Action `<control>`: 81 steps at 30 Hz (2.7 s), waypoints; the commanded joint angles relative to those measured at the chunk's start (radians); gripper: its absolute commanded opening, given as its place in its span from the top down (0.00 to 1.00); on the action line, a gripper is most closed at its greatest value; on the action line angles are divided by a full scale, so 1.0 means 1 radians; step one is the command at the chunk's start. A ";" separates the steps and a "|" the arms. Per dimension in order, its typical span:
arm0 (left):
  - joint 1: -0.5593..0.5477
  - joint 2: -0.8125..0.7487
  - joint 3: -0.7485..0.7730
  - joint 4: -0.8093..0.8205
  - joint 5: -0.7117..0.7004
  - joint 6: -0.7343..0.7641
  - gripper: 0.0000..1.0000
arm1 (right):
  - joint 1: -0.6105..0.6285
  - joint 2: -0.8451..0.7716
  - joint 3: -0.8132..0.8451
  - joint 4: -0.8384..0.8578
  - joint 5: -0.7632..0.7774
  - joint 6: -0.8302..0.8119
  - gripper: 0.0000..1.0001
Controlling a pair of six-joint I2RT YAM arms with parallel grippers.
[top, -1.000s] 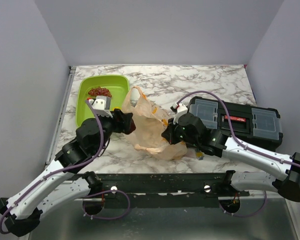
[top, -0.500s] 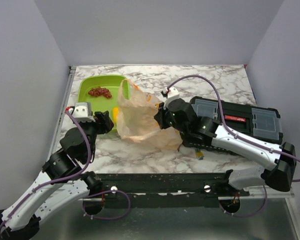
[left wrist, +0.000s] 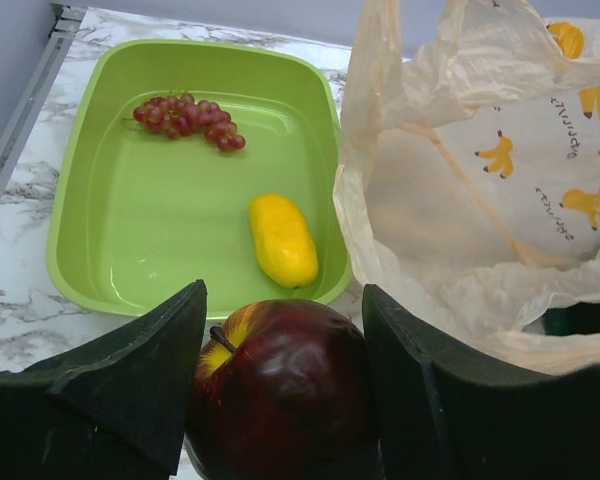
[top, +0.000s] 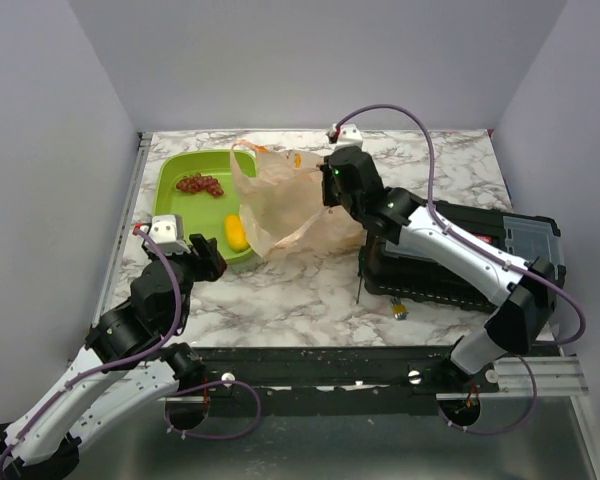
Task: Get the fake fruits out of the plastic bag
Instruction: Move the plastic bag to the center of the board, then place the fake fruit in the bin.
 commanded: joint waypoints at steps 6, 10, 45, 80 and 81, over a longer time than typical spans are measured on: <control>0.005 0.005 -0.017 -0.022 -0.003 -0.014 1.00 | -0.093 0.134 0.150 -0.116 0.056 0.041 0.88; 0.005 0.009 -0.030 -0.031 0.004 -0.035 1.00 | -0.130 0.163 0.164 -0.135 0.122 0.063 0.88; 0.676 0.624 0.252 0.023 0.565 -0.106 1.00 | -0.165 -0.192 0.004 -0.204 -0.255 0.033 0.01; 0.921 1.111 0.247 0.061 0.505 -0.443 0.48 | -0.166 -0.464 -0.213 -0.182 -0.194 0.070 0.01; 0.922 1.108 0.247 0.064 0.507 -0.441 0.44 | -0.166 -0.466 -0.217 -0.181 -0.194 0.075 0.01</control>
